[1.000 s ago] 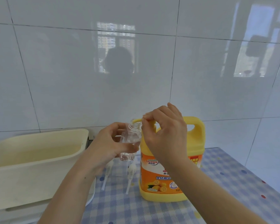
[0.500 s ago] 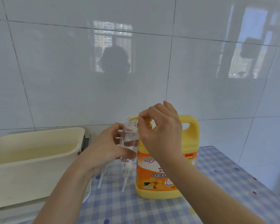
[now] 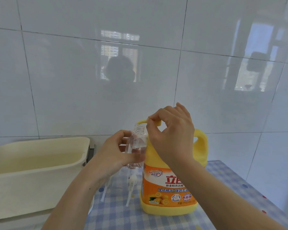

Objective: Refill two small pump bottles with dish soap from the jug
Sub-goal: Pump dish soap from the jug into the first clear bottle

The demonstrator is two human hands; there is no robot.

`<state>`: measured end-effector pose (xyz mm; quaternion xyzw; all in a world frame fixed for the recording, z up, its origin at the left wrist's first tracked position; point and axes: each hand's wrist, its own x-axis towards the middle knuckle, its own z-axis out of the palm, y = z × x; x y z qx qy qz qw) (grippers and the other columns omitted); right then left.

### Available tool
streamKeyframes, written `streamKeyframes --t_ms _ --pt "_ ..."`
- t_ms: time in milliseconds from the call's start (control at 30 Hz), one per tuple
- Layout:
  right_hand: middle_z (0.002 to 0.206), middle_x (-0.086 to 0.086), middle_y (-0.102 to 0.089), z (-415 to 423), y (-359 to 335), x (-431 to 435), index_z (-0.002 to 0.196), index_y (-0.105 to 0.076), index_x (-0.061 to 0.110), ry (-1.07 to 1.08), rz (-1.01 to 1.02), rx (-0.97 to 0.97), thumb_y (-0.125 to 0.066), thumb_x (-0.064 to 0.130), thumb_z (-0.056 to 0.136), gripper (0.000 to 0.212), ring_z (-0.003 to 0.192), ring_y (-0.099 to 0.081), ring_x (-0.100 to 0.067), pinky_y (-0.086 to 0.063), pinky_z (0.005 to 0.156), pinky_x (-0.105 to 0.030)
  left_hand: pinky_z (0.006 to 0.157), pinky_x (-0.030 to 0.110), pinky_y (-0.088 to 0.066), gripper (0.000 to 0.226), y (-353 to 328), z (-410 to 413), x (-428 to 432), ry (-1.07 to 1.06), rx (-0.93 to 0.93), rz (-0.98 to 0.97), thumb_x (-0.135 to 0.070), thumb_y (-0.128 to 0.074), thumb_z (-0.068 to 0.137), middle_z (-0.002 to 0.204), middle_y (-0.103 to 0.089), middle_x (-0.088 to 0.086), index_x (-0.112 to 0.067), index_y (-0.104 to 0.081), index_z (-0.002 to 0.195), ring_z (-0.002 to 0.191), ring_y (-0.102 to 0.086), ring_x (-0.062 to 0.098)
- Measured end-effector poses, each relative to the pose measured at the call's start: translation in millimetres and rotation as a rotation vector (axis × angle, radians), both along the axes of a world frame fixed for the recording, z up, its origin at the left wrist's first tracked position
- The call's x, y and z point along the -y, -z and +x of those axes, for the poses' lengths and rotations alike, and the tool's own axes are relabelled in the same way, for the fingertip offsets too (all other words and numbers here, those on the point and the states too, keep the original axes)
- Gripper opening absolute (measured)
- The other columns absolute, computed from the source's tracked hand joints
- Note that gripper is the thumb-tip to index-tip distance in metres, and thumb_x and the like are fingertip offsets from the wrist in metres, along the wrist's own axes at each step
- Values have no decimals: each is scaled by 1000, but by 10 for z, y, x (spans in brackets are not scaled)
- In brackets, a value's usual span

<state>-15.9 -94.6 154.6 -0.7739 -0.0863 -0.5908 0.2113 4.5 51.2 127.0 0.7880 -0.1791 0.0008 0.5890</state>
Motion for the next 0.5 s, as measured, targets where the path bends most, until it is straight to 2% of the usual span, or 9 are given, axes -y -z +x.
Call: streamKeyframes --t_ms 233,500 --pt "61 3 -59 28 -5 -2 63 -63 13 -3 6 -5 -65 14 77 15 61 -54 -18 -40 105 -36 93 45 -55 57 -14 5 -1 -44 28 5 -25 -86 67 113 -66 -11 -33 -57 115 104 -63 14" --pt "59 3 -54 51 26 -9 62 -61 11 -19 9 31 -65 12 77 15 59 -48 -17 -38 101 -28 90 40 -56 53 9 10 45 -44 21 -29 -23 -85 67 110 -65 -13 -35 -56 110 101 -63 10"
